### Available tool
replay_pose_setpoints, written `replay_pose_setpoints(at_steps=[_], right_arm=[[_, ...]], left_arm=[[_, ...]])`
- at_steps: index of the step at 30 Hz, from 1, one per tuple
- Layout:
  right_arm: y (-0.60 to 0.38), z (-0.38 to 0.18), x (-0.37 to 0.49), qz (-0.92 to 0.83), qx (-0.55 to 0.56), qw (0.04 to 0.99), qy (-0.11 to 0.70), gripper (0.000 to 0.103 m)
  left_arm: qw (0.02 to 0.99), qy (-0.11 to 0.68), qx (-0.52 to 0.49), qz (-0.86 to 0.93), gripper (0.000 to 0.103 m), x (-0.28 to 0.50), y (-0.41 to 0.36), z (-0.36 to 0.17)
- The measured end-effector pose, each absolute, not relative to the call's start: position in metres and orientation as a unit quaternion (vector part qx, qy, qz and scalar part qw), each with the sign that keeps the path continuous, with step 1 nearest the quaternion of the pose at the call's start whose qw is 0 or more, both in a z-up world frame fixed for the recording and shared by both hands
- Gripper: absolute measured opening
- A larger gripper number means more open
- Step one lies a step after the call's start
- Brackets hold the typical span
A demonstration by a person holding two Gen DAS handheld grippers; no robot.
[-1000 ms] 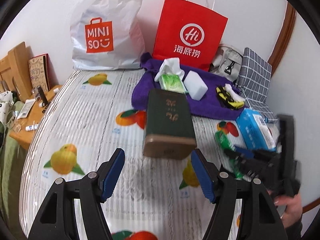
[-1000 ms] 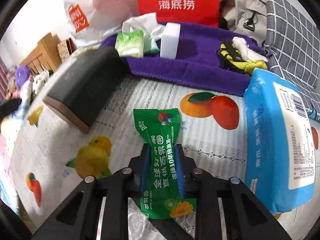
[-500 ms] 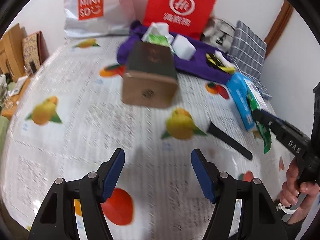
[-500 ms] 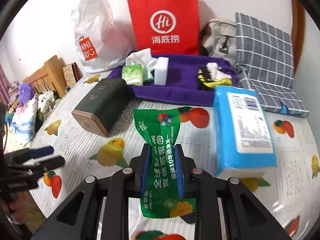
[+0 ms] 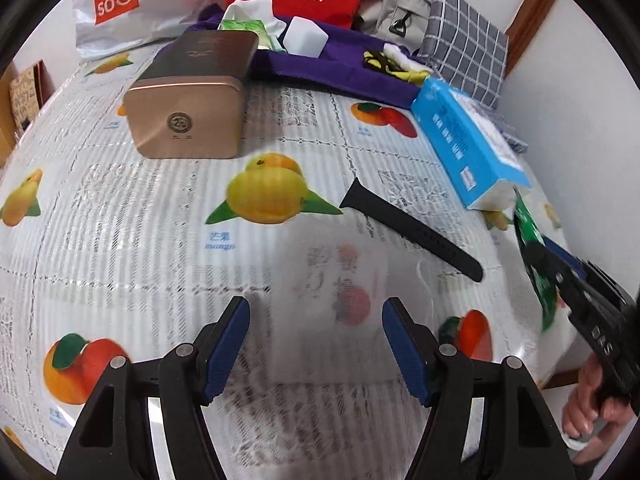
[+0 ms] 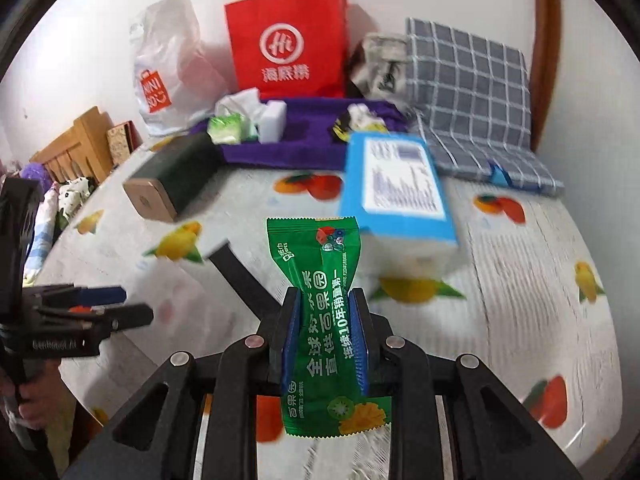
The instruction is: Organize soft objects
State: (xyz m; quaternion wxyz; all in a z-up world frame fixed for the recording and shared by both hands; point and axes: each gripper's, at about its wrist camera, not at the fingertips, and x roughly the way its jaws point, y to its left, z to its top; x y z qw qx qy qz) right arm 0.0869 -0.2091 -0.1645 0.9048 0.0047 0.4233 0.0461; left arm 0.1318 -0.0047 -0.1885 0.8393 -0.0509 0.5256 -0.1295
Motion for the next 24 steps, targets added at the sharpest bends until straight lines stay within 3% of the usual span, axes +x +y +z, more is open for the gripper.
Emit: replay_pose_setpoints(at_steps=[1, 8, 24], right_arm=[[-0.214, -0.170, 0.085, 0.043, 0.007, 0.903, 0.428, 0.024], [-0.234, -0.195, 0.078, 0.034, 0.030, 0.891, 0.451, 0.024], [-0.246, -0.205, 0.078, 0.029, 0.053, 0.888, 0.455, 0.024]], left_arm=[[0.845, 0.519, -0.040, -0.121, 0.065, 0.132, -0.010, -0.188], [0.850, 0.511, -0.026, -0.125, 0.010, 0.134, -0.023, -0.183], [0.871, 0.477, -0.061, -0.100, 0.007, 0.126, 0.029, -0.139]])
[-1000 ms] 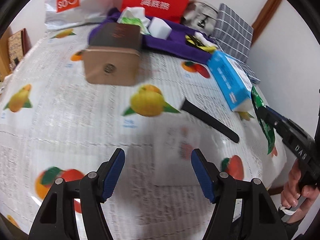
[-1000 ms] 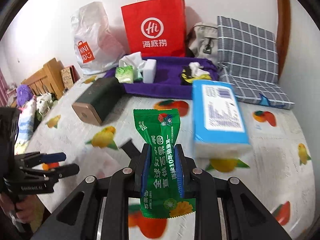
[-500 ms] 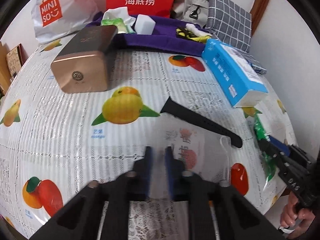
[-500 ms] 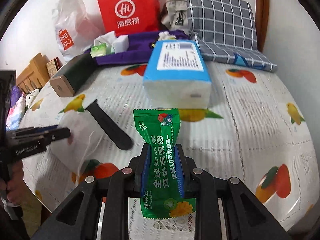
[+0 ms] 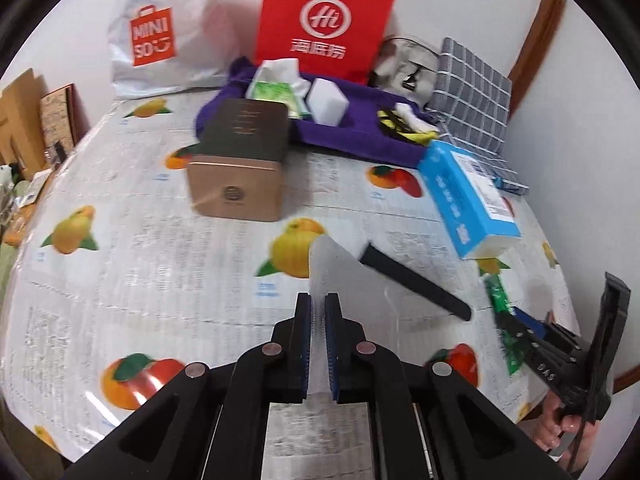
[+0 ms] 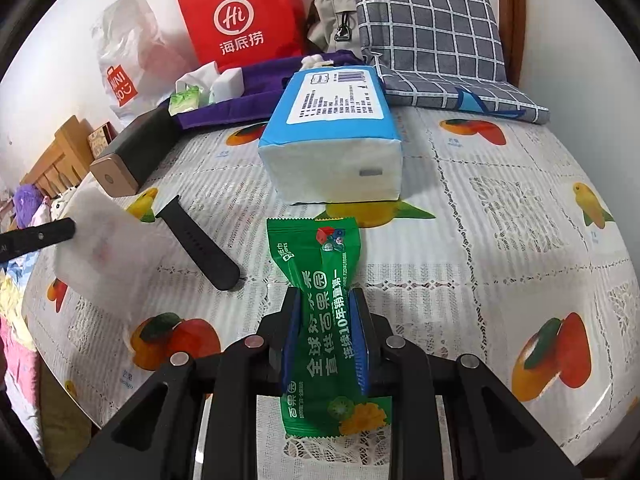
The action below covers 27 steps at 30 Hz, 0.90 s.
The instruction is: Organize soft objects
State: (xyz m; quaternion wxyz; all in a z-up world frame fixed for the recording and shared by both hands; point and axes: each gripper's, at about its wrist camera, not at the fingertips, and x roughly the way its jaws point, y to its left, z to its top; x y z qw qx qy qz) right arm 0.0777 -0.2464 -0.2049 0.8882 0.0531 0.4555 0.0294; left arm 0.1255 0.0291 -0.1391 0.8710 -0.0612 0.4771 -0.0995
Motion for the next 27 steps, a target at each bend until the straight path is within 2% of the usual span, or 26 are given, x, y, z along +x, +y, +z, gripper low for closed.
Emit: replay_pose_setpoints(at_steps=[7, 9, 14, 17, 21, 23, 25, 27], right_arm=[[-0.241, -0.207, 0.078, 0.031, 0.047, 0.887, 0.459, 0.025], [-0.240, -0.207, 0.078, 0.030, 0.045, 0.887, 0.459, 0.025], [-0.239, -0.207, 0.078, 0.030, 0.044, 0.886, 0.460, 0.025], [-0.240, -0.208, 0.077, 0.031, 0.045, 0.886, 0.460, 0.025], [-0.240, -0.208, 0.077, 0.031, 0.045, 0.886, 0.460, 0.026], [-0.240, -0.208, 0.077, 0.031, 0.045, 0.886, 0.460, 0.026], [-0.241, -0.208, 0.077, 0.032, 0.046, 0.886, 0.460, 0.026], [-0.242, -0.208, 0.076, 0.034, 0.048, 0.886, 0.459, 0.026]], left_arm=[[0.850, 0.513, -0.050, -0.111, 0.009, 0.122, 0.029, -0.162], [0.843, 0.522, -0.041, -0.123, 0.018, 0.119, 0.021, -0.168], [0.837, 0.529, -0.029, -0.135, 0.058, 0.113, 0.007, -0.171], [0.837, 0.529, -0.013, -0.136, 0.064, 0.106, 0.001, -0.172], [0.826, 0.548, -0.019, -0.129, 0.067, 0.100, -0.006, -0.184], [0.831, 0.540, -0.001, -0.133, 0.080, 0.095, -0.018, -0.189], [0.836, 0.533, 0.020, -0.130, 0.085, 0.092, -0.029, -0.193], [0.845, 0.521, 0.023, -0.121, 0.085, 0.091, -0.034, -0.194]])
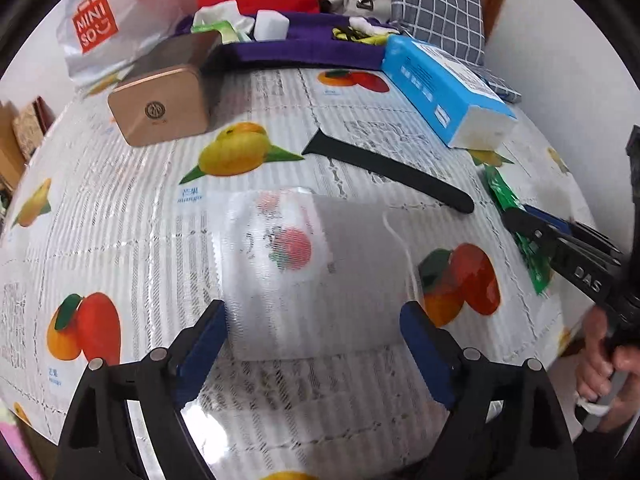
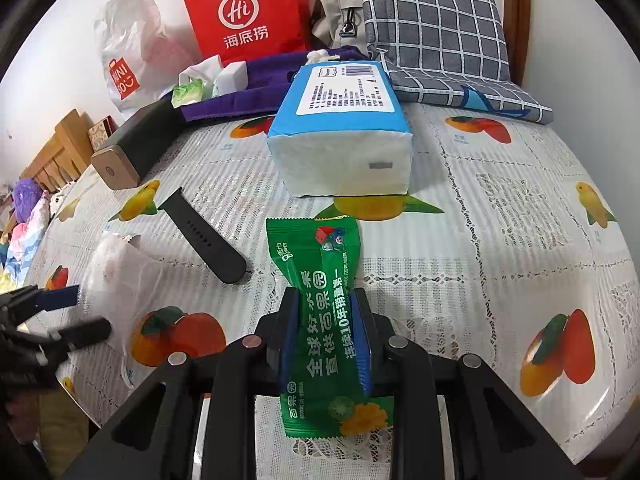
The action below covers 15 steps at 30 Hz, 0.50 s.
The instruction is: Organize soft objects
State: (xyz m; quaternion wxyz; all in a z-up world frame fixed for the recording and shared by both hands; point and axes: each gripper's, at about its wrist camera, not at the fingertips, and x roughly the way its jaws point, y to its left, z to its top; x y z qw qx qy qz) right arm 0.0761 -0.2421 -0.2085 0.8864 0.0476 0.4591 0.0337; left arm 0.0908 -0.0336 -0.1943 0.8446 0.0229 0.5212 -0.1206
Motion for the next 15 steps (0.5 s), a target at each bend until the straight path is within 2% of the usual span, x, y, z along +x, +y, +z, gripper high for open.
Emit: replay_pose_setpoints(at_steps=[1, 3, 5, 7, 9, 15], right_arm=[[-0.242, -0.209, 0.076, 0.034, 0.047, 0.887, 0.459, 0.026], [-0.242, -0.211, 0.075, 0.035, 0.045, 0.887, 0.458, 0.026], [-0.240, -0.211, 0.075, 0.034, 0.039, 0.888, 0.457, 0.026], [-0.239, -0.211, 0.074, 0.033, 0.033, 0.889, 0.455, 0.026], [-0.238, -0.211, 0.074, 0.034, 0.031, 0.889, 0.455, 0.026], [-0.241, -0.206, 0.071, 0.037, 0.034, 0.890, 0.454, 0.025]], left_arm=[[0.849, 0.515, 0.022, -0.117, 0.084, 0.091, -0.034, -0.195], [0.855, 0.507, 0.033, -0.101, 0.063, 0.090, -0.033, -0.193], [0.858, 0.504, 0.032, -0.094, 0.030, 0.092, -0.026, -0.190], [0.849, 0.516, -0.007, -0.116, 0.010, 0.095, -0.010, -0.188], [0.839, 0.525, -0.042, -0.136, 0.009, 0.097, 0.002, -0.187], [0.847, 0.514, -0.055, -0.126, 0.009, 0.086, 0.014, -0.175]])
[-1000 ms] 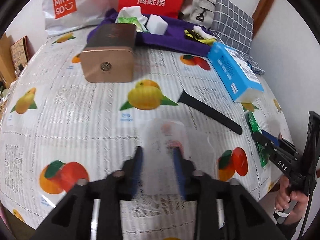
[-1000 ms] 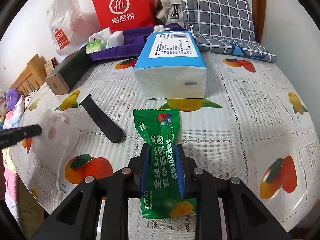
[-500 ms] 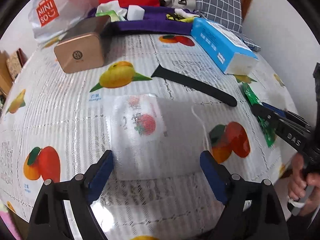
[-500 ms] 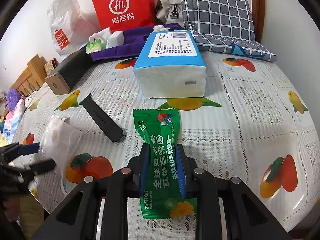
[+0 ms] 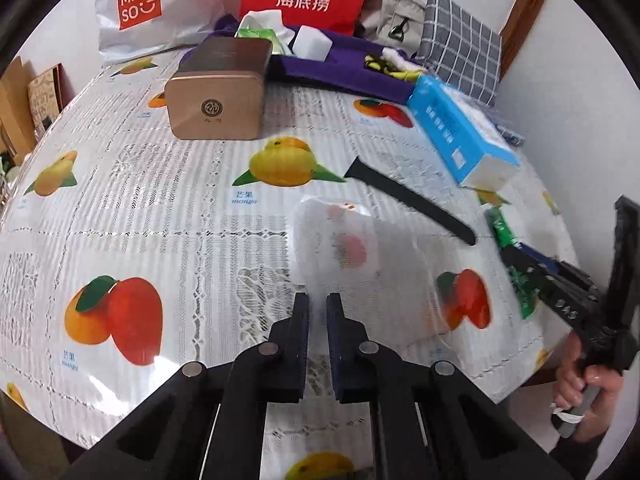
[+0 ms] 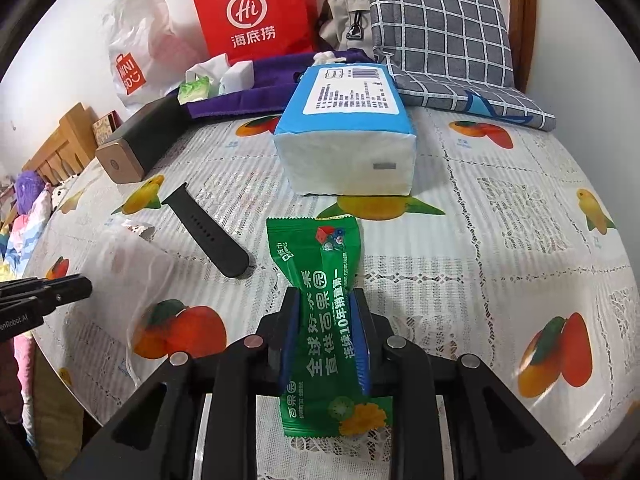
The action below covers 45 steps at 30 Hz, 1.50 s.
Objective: Organize soft objects
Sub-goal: 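Lift the clear bag with the left tool while the right tool holds the snack packet, then carry the clear bag with the left tool while the right tool carries the green packet to the purple towel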
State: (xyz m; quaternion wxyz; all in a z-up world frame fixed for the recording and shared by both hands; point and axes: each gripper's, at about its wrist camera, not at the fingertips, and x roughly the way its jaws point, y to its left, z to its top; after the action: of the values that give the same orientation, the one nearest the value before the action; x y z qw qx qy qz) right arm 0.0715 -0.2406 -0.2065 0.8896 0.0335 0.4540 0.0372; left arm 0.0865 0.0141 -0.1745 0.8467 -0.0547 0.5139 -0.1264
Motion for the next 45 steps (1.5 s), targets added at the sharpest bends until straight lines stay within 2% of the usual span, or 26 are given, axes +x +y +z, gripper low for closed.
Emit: replay_pose_setpoints(at_steps=[28, 45], right_arm=[[-0.233, -0.132, 0.072, 0.061, 0.038, 0.911, 0.407, 0.025], [-0.230, -0.097, 0.108, 0.067, 0.033, 0.918, 0.389, 0.024]], left_arm=[[0.896, 0.404, -0.095, -0.157, 0.007, 0.096, 0.042, -0.079], [0.907, 0.384, -0.096, -0.144, 0.007, 0.143, 0.049, -0.048]])
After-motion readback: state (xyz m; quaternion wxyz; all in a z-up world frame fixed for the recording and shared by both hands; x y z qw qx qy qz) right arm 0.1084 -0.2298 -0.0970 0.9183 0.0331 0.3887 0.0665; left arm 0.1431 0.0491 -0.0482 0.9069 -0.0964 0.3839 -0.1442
